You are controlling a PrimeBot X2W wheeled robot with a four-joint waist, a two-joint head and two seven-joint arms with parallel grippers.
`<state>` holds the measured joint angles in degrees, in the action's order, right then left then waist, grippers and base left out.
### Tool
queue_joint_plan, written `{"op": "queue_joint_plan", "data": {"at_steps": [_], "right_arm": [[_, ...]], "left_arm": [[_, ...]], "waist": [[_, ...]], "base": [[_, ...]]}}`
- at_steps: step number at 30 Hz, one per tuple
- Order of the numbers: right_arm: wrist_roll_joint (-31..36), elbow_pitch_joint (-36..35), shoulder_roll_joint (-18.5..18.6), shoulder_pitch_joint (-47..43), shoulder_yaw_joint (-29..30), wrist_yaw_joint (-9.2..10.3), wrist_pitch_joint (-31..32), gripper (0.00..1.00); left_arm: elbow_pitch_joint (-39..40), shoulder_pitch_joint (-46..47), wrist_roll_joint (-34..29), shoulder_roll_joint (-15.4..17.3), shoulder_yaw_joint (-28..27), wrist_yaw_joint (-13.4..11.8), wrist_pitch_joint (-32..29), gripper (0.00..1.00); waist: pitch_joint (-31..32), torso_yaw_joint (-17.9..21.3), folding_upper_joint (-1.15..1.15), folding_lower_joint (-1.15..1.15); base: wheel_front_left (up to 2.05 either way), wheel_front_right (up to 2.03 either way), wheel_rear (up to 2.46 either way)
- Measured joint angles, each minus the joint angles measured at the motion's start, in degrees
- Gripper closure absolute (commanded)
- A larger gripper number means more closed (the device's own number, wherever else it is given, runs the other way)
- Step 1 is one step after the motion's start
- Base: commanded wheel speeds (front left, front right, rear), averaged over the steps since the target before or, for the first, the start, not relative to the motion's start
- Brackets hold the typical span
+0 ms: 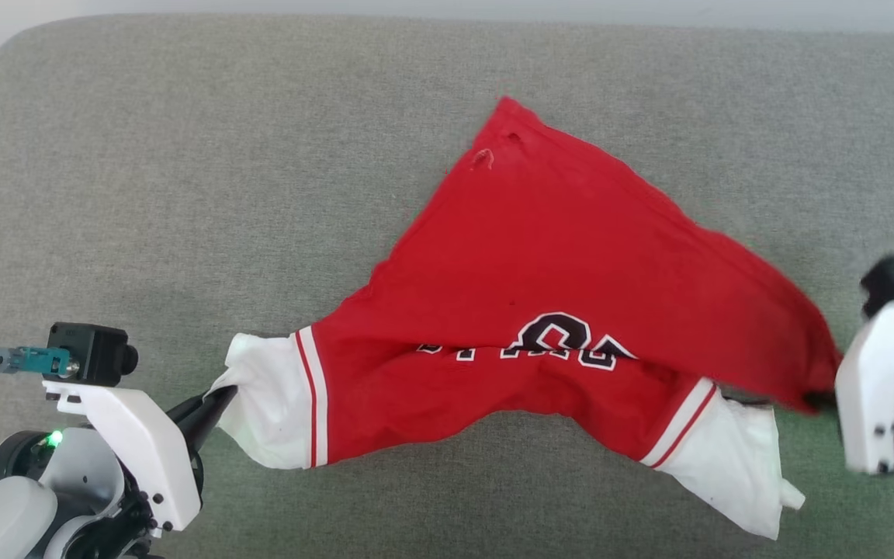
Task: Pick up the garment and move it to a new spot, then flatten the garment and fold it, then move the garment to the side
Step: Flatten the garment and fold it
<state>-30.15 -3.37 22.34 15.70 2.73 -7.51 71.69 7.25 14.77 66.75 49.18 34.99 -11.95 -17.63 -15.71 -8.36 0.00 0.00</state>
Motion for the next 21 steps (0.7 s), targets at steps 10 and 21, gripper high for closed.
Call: {"op": "queue_joint_plan", "data": {"at_steps": [10, 21], "right_arm": [[4.0, 6.0, -5.9, -4.5, 2.2, -0.08, -9.0, 0.27], [4.3, -4.0, -3.2, -3.6, 2.9, 0.0, -11.2, 0.0]], "left_arm": [[-0.5, 0.3, 0.3, -0.5, 0.0, 0.5, 0.0, 1.0], [-0.3, 0.0, 0.7, 0.3, -0.5, 0.8, 0.2, 1.0]], "waist": [[-1.1, 0.3, 0.0, 0.0], [-0.2, 1.4, 0.0, 0.0]], "base": [[0.0, 0.0, 0.0], [0.0, 0.0, 0.0]]}}
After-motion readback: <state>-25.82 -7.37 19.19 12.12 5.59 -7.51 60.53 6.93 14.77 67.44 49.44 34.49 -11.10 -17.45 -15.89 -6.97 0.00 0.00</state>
